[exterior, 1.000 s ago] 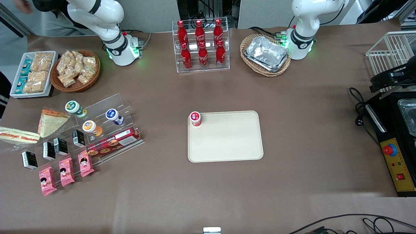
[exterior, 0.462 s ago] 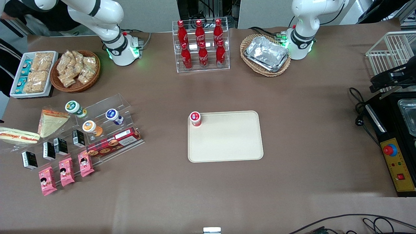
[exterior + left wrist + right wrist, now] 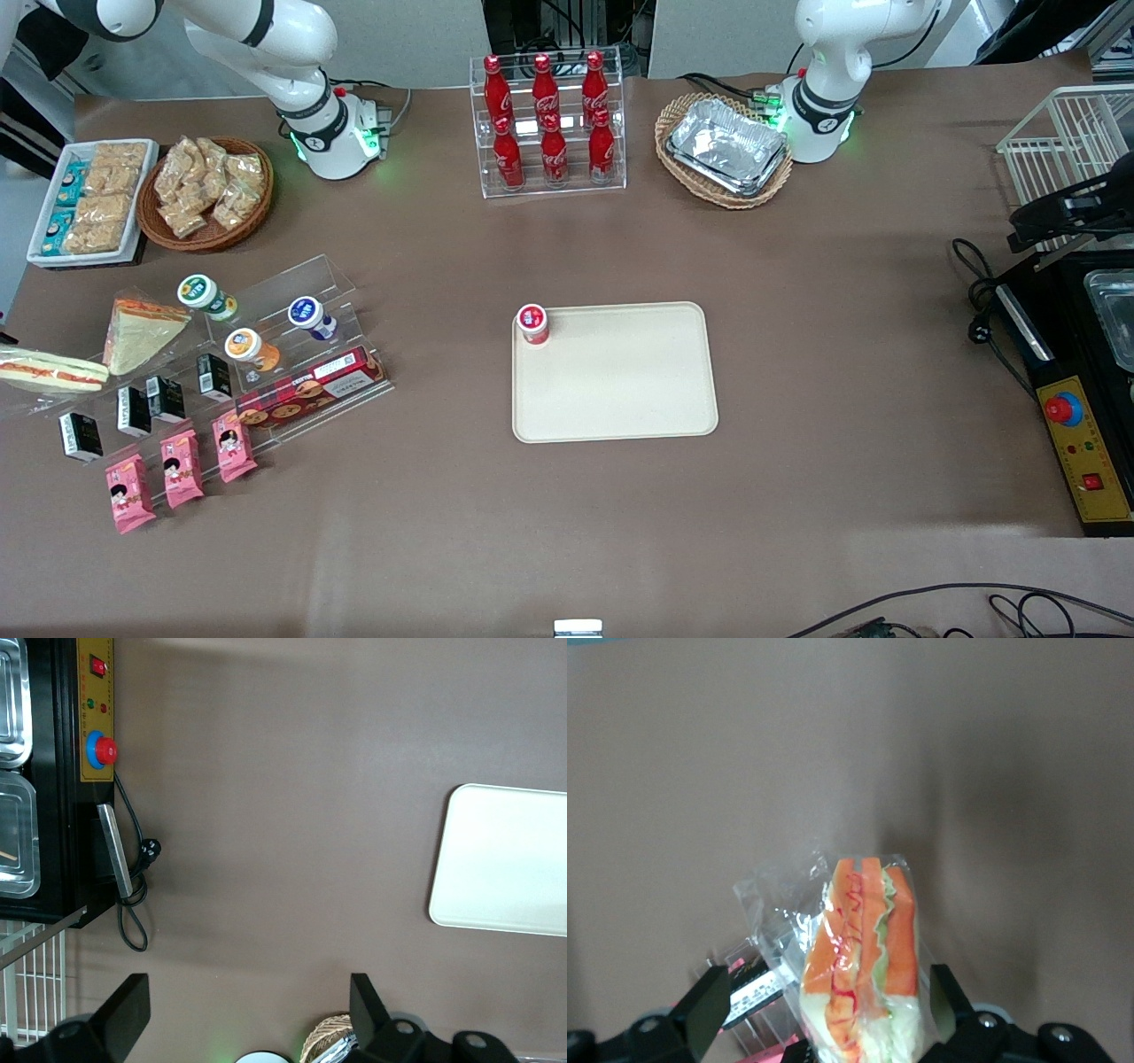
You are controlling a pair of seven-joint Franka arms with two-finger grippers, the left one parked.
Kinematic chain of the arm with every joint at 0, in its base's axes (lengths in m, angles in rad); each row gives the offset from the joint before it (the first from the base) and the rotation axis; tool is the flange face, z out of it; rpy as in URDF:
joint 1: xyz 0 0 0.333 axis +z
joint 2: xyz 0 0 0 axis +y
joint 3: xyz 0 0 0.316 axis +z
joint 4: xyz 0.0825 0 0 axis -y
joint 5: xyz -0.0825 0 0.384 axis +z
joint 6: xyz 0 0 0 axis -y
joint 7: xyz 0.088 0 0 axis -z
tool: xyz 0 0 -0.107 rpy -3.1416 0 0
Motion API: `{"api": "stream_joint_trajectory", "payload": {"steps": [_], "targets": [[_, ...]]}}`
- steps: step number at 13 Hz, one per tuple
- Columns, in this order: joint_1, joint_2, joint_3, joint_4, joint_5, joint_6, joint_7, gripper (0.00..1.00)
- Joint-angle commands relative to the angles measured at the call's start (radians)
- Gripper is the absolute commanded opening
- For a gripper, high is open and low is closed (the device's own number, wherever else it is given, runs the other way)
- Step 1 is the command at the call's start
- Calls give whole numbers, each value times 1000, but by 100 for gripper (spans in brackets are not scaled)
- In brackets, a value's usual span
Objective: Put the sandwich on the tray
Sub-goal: 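Lift the wrapped sandwich up and out of the rack with the right gripper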
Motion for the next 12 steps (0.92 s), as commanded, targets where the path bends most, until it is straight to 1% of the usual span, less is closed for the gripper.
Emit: {"api": "stream_joint_trajectory", "payload": {"steps": [1, 3, 4, 6, 8, 9, 10, 11, 12], "targets": [[0, 46, 3, 18, 55, 24, 12, 100], [0, 60, 4, 18, 66, 22, 18, 99], [0, 69, 4, 19, 68, 22, 22, 95], [3, 82, 9, 21, 68, 25, 35, 84], [17, 86, 9, 19, 68, 25, 39, 83], [17, 88, 9, 18, 68, 25, 39, 75], [17, 88, 11, 16, 68, 24, 39, 71], [18, 86, 11, 16, 68, 21, 38, 71], [18, 86, 11, 16, 66, 19, 36, 66]]}}
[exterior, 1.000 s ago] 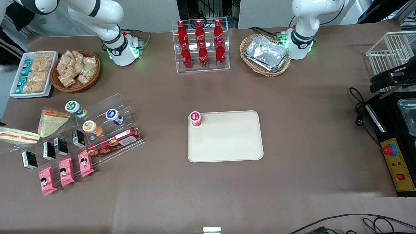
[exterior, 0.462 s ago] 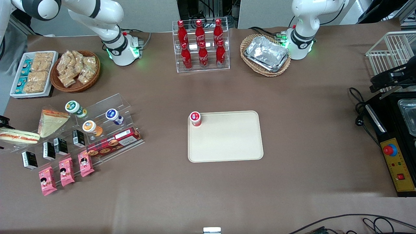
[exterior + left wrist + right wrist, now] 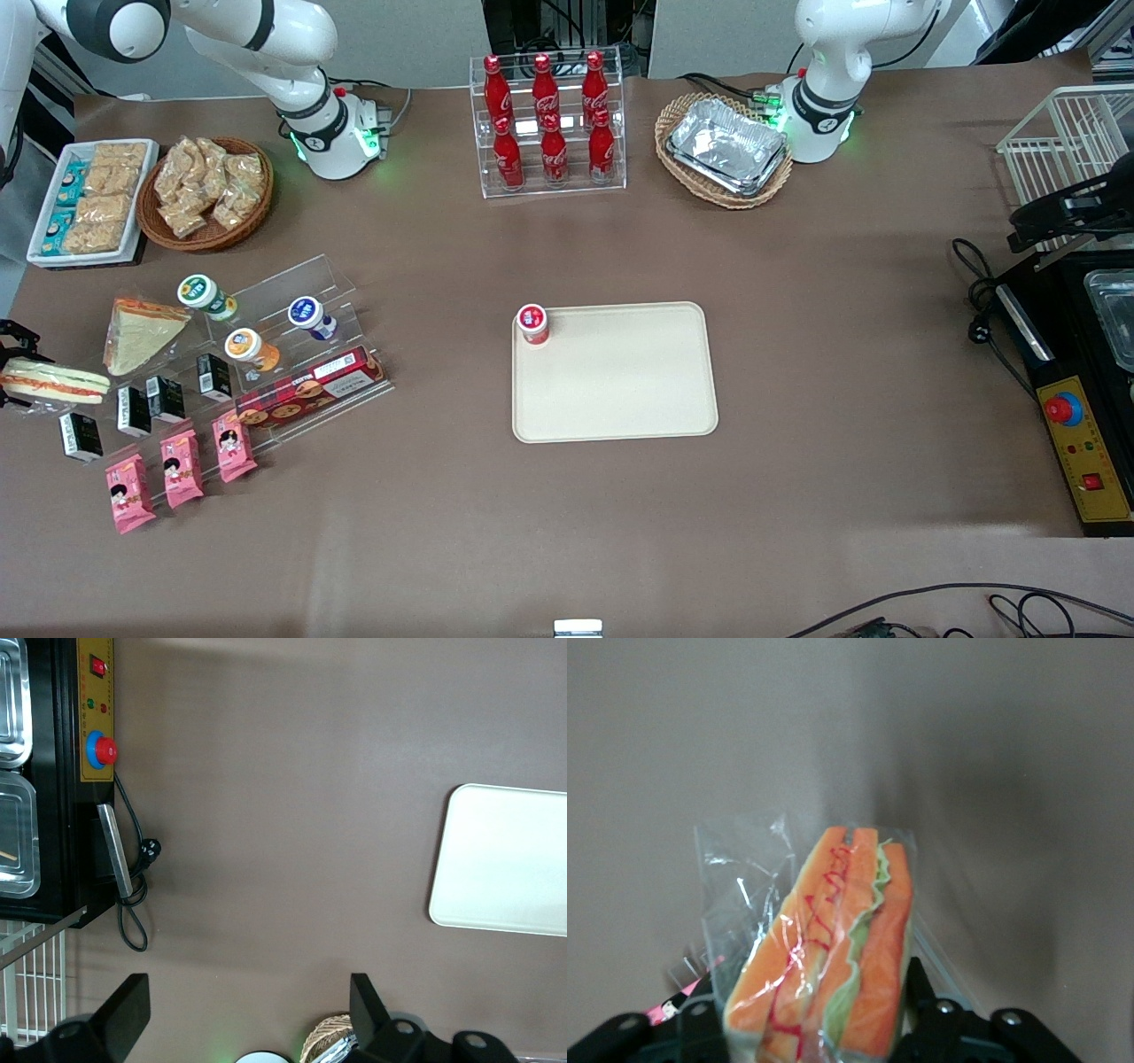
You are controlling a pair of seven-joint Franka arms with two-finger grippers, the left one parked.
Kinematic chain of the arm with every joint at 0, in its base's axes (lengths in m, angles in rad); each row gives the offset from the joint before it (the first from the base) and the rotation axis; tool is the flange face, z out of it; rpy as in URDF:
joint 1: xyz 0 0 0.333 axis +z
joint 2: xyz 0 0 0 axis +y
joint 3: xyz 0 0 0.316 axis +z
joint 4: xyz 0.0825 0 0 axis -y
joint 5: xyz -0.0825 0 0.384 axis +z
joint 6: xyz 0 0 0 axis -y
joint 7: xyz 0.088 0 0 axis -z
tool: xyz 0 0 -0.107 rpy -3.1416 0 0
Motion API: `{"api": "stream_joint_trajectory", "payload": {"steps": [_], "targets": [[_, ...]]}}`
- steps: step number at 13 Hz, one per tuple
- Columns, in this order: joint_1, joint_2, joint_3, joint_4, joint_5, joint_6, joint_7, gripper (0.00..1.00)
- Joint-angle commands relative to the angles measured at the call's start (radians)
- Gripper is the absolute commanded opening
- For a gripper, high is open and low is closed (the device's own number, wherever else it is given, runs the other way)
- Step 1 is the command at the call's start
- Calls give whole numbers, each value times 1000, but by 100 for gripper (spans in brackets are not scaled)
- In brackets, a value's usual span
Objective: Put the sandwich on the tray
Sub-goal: 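Lift the wrapped sandwich up and out of the rack with the right gripper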
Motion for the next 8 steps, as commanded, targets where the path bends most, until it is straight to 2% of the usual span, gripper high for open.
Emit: {"api": "stream_joint_trajectory", "payload": {"steps": [1, 3, 4, 8], "targets": [[2, 15, -3, 16, 26, 3, 2, 60], [2, 14, -1, 17, 25, -2, 1, 58], [3, 11, -3, 19, 23, -3, -9, 52], [8, -26, -4, 23, 11, -61, -36, 47]]}}
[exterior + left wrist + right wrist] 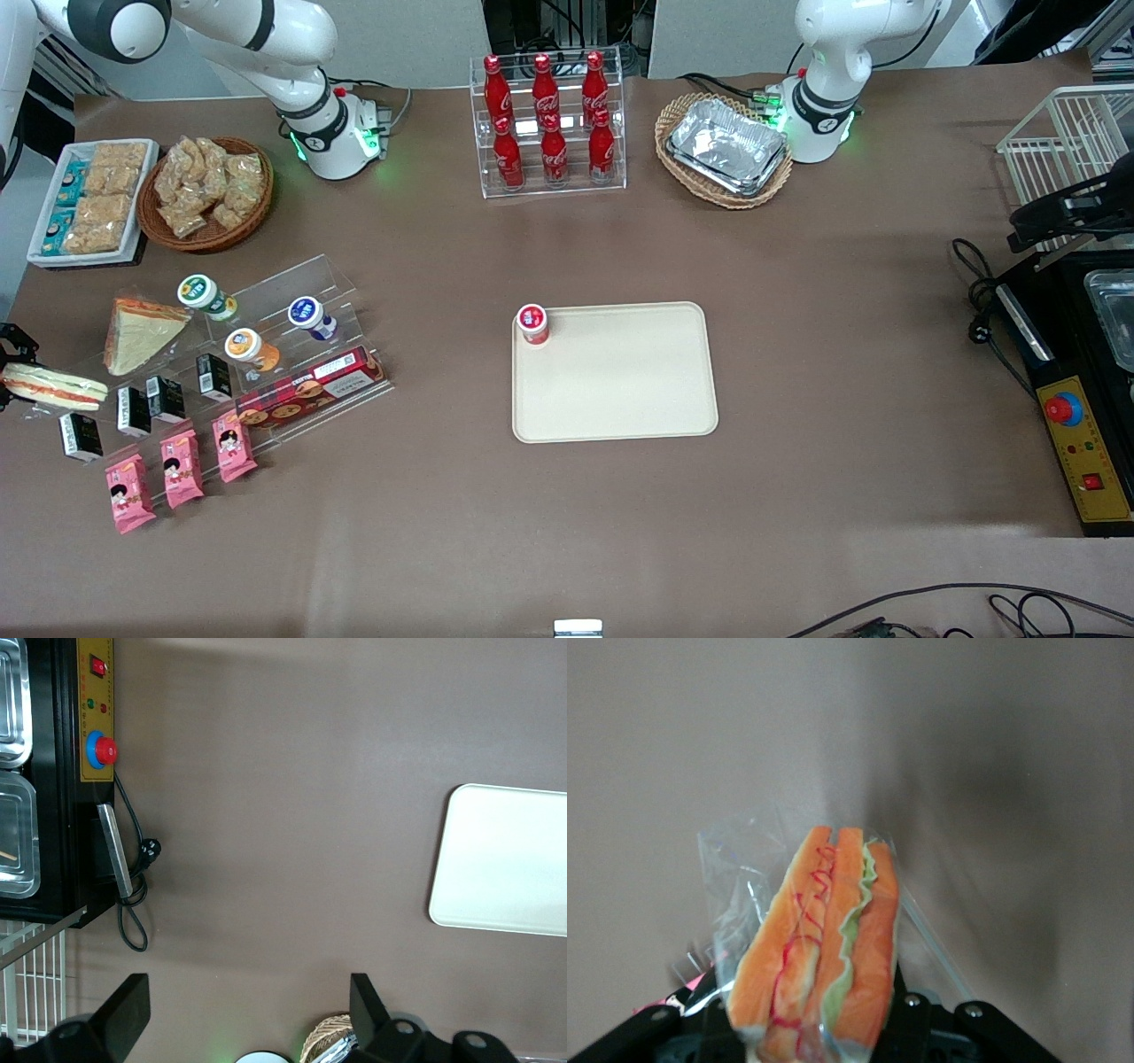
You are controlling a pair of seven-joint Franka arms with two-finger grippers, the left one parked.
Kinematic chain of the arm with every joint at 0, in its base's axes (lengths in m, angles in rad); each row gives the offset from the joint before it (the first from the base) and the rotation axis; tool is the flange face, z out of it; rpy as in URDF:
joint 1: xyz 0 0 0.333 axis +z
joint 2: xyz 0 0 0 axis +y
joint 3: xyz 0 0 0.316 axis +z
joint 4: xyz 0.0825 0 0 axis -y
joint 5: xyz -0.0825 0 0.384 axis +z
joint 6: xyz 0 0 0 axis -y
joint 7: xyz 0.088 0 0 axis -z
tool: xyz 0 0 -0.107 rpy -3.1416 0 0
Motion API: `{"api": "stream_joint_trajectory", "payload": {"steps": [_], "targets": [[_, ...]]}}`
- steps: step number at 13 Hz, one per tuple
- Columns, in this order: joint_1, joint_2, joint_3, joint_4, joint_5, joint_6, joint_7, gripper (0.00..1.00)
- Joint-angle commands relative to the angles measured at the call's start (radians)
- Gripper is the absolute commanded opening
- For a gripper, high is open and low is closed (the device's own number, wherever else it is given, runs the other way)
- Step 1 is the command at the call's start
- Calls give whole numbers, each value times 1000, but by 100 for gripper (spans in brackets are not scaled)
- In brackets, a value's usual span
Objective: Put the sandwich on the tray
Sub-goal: 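Lift the wrapped sandwich up and out of the rack with the right gripper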
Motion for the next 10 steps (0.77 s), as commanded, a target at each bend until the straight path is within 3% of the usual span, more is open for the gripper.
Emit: {"api": "stream_joint_trajectory", "payload": {"steps": [1, 3, 5, 10], "targets": [[4, -42, -6, 25, 9, -92, -54, 44], [4, -79, -8, 51, 6, -172, -62, 42], [7, -123, -1, 88, -49, -258, -58, 42], [124, -238, -4, 119, -104, -405, -47, 42]]}}
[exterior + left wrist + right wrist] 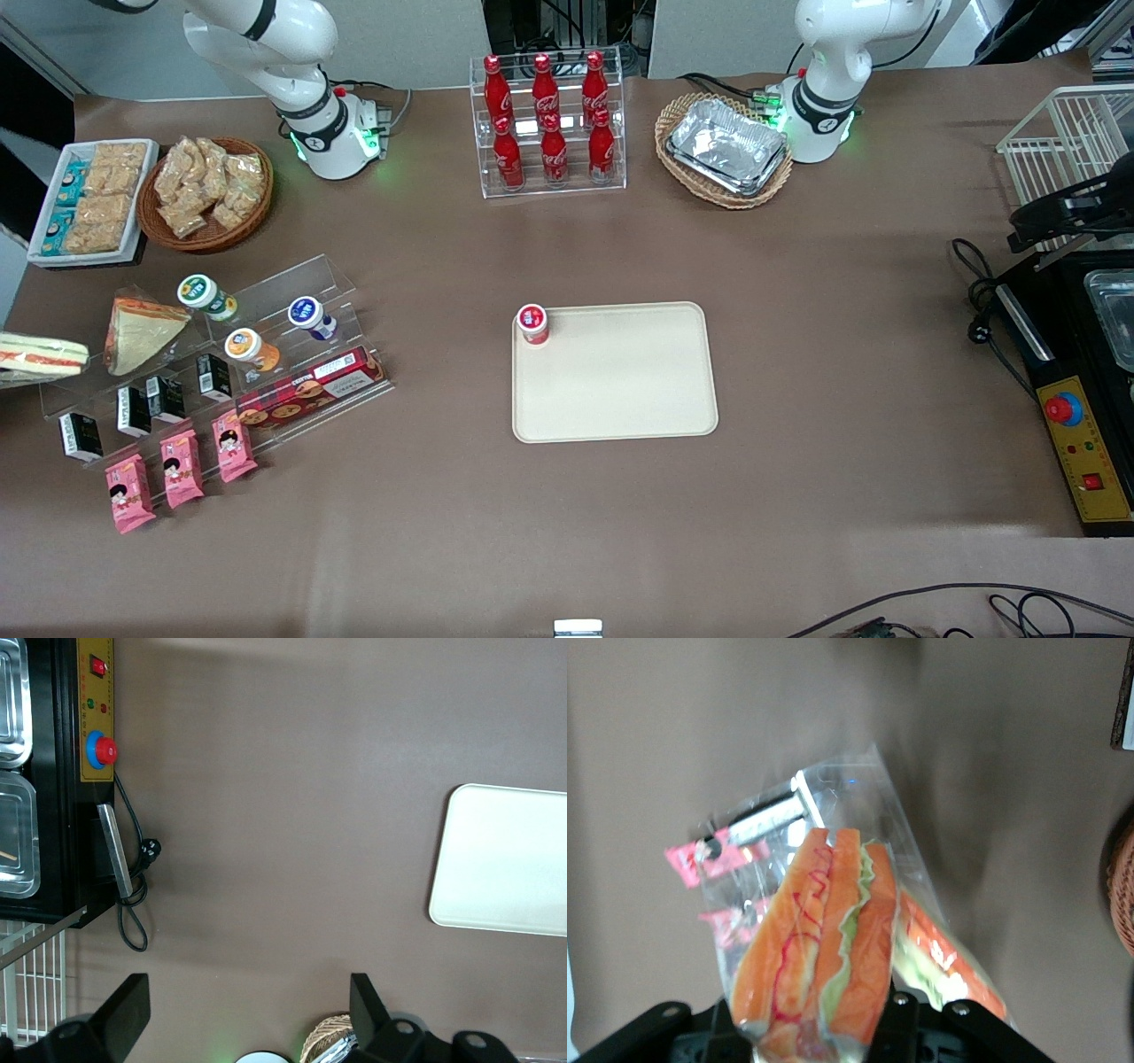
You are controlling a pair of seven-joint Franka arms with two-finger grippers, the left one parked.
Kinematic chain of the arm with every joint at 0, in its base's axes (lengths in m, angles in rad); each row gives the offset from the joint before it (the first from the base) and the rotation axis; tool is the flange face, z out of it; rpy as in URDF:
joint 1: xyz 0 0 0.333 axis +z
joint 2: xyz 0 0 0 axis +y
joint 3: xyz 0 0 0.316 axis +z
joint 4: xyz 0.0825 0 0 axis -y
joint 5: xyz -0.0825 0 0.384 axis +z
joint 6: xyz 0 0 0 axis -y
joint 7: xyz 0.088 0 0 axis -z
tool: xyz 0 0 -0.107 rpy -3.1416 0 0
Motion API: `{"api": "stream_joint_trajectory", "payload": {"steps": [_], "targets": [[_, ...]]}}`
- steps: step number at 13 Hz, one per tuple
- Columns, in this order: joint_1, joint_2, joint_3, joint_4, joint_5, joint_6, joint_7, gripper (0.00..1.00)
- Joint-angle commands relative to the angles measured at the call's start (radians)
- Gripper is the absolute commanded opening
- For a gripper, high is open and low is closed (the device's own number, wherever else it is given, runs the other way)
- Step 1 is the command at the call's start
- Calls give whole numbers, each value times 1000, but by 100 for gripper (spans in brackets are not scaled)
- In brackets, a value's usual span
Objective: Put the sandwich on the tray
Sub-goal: 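Lift the wrapped sandwich up and out of the rack with the right gripper, then carry the sandwich over the cream tray with the right gripper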
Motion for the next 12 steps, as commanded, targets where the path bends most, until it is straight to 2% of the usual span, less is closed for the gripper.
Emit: {"api": "stream_joint_trajectory", "payload": {"steps": [1, 4, 12], "targets": [[87, -74, -4, 4, -41, -87, 24, 42], [231, -131, -1, 6, -84, -110, 165, 42], [708, -134, -3, 12, -103, -121, 716, 42]]}}
